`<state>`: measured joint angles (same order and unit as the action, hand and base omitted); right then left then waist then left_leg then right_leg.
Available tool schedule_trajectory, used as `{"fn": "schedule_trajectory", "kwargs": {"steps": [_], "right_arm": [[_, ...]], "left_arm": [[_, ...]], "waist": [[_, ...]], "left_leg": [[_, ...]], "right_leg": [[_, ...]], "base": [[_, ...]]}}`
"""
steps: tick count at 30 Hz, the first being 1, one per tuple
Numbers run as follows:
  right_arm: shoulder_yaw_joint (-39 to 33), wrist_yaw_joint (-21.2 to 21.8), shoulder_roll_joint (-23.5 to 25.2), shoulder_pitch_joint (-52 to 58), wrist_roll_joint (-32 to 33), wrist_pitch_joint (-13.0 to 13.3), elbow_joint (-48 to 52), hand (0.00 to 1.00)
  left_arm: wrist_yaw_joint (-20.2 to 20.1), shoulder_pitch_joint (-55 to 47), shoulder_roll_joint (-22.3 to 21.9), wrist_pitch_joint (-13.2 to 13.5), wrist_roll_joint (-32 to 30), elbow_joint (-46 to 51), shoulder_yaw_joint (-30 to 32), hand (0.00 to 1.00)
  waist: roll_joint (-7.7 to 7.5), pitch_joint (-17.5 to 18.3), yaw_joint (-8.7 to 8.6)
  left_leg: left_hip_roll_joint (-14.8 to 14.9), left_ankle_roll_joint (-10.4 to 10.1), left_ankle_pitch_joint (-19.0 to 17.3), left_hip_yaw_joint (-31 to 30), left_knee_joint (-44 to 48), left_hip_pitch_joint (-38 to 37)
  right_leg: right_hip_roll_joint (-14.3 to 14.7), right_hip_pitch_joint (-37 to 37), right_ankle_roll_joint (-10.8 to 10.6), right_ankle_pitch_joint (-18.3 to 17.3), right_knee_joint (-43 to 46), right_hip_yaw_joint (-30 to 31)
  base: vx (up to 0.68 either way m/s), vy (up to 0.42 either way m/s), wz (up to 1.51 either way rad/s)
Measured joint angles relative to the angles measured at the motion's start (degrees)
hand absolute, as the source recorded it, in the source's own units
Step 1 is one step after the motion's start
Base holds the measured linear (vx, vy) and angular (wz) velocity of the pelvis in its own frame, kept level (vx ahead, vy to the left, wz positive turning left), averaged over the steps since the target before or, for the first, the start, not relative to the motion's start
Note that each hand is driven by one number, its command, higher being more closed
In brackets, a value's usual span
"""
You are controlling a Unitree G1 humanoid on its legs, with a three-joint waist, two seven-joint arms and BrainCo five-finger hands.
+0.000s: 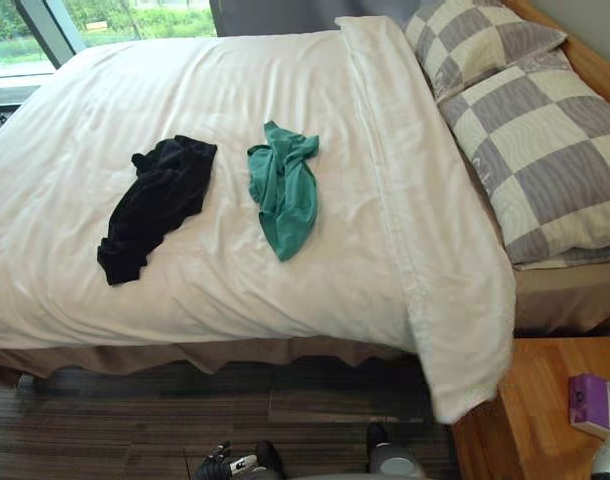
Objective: Tidy the bed and pick cloth on bed and put in laundry
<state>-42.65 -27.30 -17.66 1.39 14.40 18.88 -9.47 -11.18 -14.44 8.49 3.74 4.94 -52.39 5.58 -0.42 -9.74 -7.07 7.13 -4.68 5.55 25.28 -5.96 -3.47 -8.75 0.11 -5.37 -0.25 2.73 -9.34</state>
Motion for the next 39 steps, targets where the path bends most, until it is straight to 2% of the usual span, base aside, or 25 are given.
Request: {"fn": "schedule_trajectory", "kwargs": {"steps": [4,5,7,8,10,12,14,15,16,18,19,22,25,28,30,33,35,36,39], "right_arm": [[8.8,3.7,-0.3,-5.3,-1.4,-1.6,0.0,1.00],[10.7,4.9,-0.7,-6.9,-1.2,-2.0,-0.2,1.00],[12.8,7.4,-1.6,-11.0,1.3,-3.1,-0.5,1.00],[14.2,8.3,-2.7,-15.2,3.6,-3.8,-1.3,1.00],[16.3,9.9,-7.3,-23.0,7.5,-4.3,-4.9,1.00],[17.0,10.1,-11.4,-32.2,10.3,-4.4,-8.1,1.00],[18.1,10.0,-14.0,-37.8,10.9,-4.3,-10.5,1.00],[19.4,10.0,-15.7,-41.4,11.0,-4.3,-11.9,1.00],[19.9,9.8,-16.1,-41.9,11.0,-4.3,-12.2,1.00],[21.7,8.2,-17.4,-43.2,10.6,-4.3,-13.8,1.00],[22.3,6.7,-17.8,-43.8,9.9,-4.4,-15.3,1.00],[22.3,4.6,-18.0,-43.6,9.7,-4.5,-17.6,1.00],[22.4,3.7,-19.2,-43.5,9.0,-3.5,-17.4,1.00],[22.1,3.8,-20.1,-42.0,9.0,-3.1,-17.1,1.00],[22.1,4.9,-19.2,-41.3,9.5,-1.2,-16.0,1.00],[20.6,6.4,-16.9,-36.8,10.9,1.5,-15.2,1.00],[18.9,7.5,-13.5,-31.7,12.1,4.0,-13.4,1.00],[18.7,7.7,-10.0,-27.6,13.1,5.0,-13.3,1.00],[18.3,9.1,-0.4,-15.8,16.3,4.0,-18.6,1.00]], "left_arm": [[0.0,-0.3,0.4,0.0,0.2,-0.2,-2.6,0.00],[-0.1,-0.2,0.5,0.0,0.5,-0.1,-3.3,0.00],[-0.1,-0.2,0.5,0.1,1.7,-0.1,-3.9,0.00],[-0.1,0.0,0.7,0.1,2.5,0.0,-4.3,0.00],[-0.1,1.4,1.0,0.6,4.5,0.2,-5.5,0.00],[0.0,4.5,1.3,1.2,7.3,0.5,-6.2,0.00],[0.1,6.5,1.3,1.7,9.5,2.0,-6.9,0.00],[0.4,7.8,1.2,2.2,11.4,3.6,-8.7,0.00],[0.5,8.2,1.1,2.5,12.1,3.9,-9.5,0.00],[1.9,9.3,0.5,3.4,14.9,5.1,-11.6,0.00],[2.3,9.9,0.0,3.7,16.6,5.8,-13.1,0.00],[2.5,11.1,-0.5,4.0,20.4,7.0,-15.7,0.00],[2.6,12.0,-0.6,3.9,23.7,8.1,-16.6,0.00],[2.3,12.7,-0.6,4.0,24.3,9.1,-16.7,0.00],[0.8,13.4,-0.6,4.4,24.6,9.1,-16.5,0.00],[-1.5,13.4,-1.6,5.0,24.6,8.8,-15.7,0.00],[-3.1,13.2,-2.9,5.8,24.6,8.6,-13.5,0.00],[-4.0,13.1,-3.8,6.3,24.6,8.2,-11.7,0.00],[-5.1,12.7,-5.1,6.8,23.5,8.0,-8.9,0.00]], "waist": [[0.85,0.6,0.54],[1.29,0.7,1.19],[1.74,0.4,1.63],[2.58,-0.3,1.57],[4.03,-2.3,1.97],[5.33,-7.0,3.24],[6.30,-10.8,3.41],[7.79,-13.4,3.90],[8.29,-13.7,4.24],[10.55,-14.7,4.94],[12.21,-15.4,5.17],[14.89,-16.5,5.84],[15.00,-16.4,6.53],[15.00,-16.4,6.47],[14.97,-16.4,6.53],[14.82,-16.5,6.29],[14.41,-16.7,5.67],[13.73,-17.0,4.49],[11.56,-17.7,3.00]], "left_leg": [[-0.4,0.3,-0.2,-0.7,0.0,0.6],[-0.6,0.4,-0.2,-1.1,0.0,1.0],[-0.8,0.5,0.2,-2.1,0.0,2.0],[-0.9,1.1,0.6,-2.7,0.0,2.8],[-1.2,2.0,1.4,-3.5,0.0,5.3],[-1.6,2.6,2.6,-3.8,0.1,7.8],[-2.1,3.0,3.4,-4.3,0.4,9.5],[-2.4,3.5,4.0,-4.4,0.4,11.2],[-2.6,3.5,4.0,-4.4,0.4,12.0],[-3.4,3.9,4.3,-4.6,0.4,14.6],[-4.3,4.4,5.1,-4.6,0.4,16.3],[-6.3,4.2,5.4,-4.3,0.4,19.7],[-7.5,3.1,6.2,-3.0,0.5,22.5],[-8.2,3.1,6.1,-2.7,0.5,23.1],[-8.2,3.5,5.4,-1.1,0.5,23.7],[-8.2,4.1,5.0,0.7,0.4,22.3],[-8.1,4.6,4.6,1.6,0.5,20.7],[-8.0,4.9,4.3,1.8,0.5,19.0],[-7.2,4.6,3.1,3.0,0.4,15.0]], "right_leg": [[-0.3,-0.2,0.0,0.0,-0.1,-0.2],[-0.4,-0.2,0.0,0.0,-0.3,-0.3],[-0.7,-0.4,-0.2,0.4,-0.8,-0.6],[-1.0,-0.7,-0.1,1.0,-0.8,-1.2],[-1.4,-2.8,0.0,2.0,-0.5,-1.7],[-1.7,-6.1,0.1,2.6,0.7,-1.7],[-2.1,-8.4,-0.2,2.8,2.4,-1.8],[-2.6,-10.7,-0.3,2.7,4.1,-1.8],[-2.8,-11.7,-0.4,2.6,4.6,-1.7],[-4.1,-15.6,-1.0,1.4,7.8,-1.6],[-5.5,-18.5,-1.5,0.4,10.6,-1.2],[-8.2,-24.7,-2.3,-1.2,15.5,0.3],[-9.6,-29.4,-2.4,-1.6,18.2,1.8],[-10.5,-31.1,-2.6,-2.7,20.4,2.2],[-10.5,-33.4,-2.3,-3.2,21.7,3.7],[-10.4,-32.9,-2.3,-3.3,21.7,5.0],[-10.3,-31.7,-2.3,-3.3,21.3,5.6],[-10.1,-29.9,-2.4,-3.3,20.7,5.8],[-8.8,-25.5,-2.3,-3.1,18.5,6.2]], "base": [[-0.03,0.025,0.09],[0.00,0.035,0.21],[0.01,0.030,0.27],[-0.01,0.032,0.32],[-0.03,0.037,0.25],[-0.05,0.052,0.12],[-0.07,0.055,0.18],[-0.06,0.042,0.15],[-0.04,0.036,0.13],[0.02,0.024,0.18],[0.05,0.014,0.22],[0.06,0.011,0.15],[0.05,-0.016,0.01],[0.02,-0.038,0.08],[-0.03,-0.078,-0.17],[0.01,-0.061,-0.26],[0.06,-0.046,-0.27],[0.10,-0.061,-0.30],[0.09,-0.077,-0.35]]}}
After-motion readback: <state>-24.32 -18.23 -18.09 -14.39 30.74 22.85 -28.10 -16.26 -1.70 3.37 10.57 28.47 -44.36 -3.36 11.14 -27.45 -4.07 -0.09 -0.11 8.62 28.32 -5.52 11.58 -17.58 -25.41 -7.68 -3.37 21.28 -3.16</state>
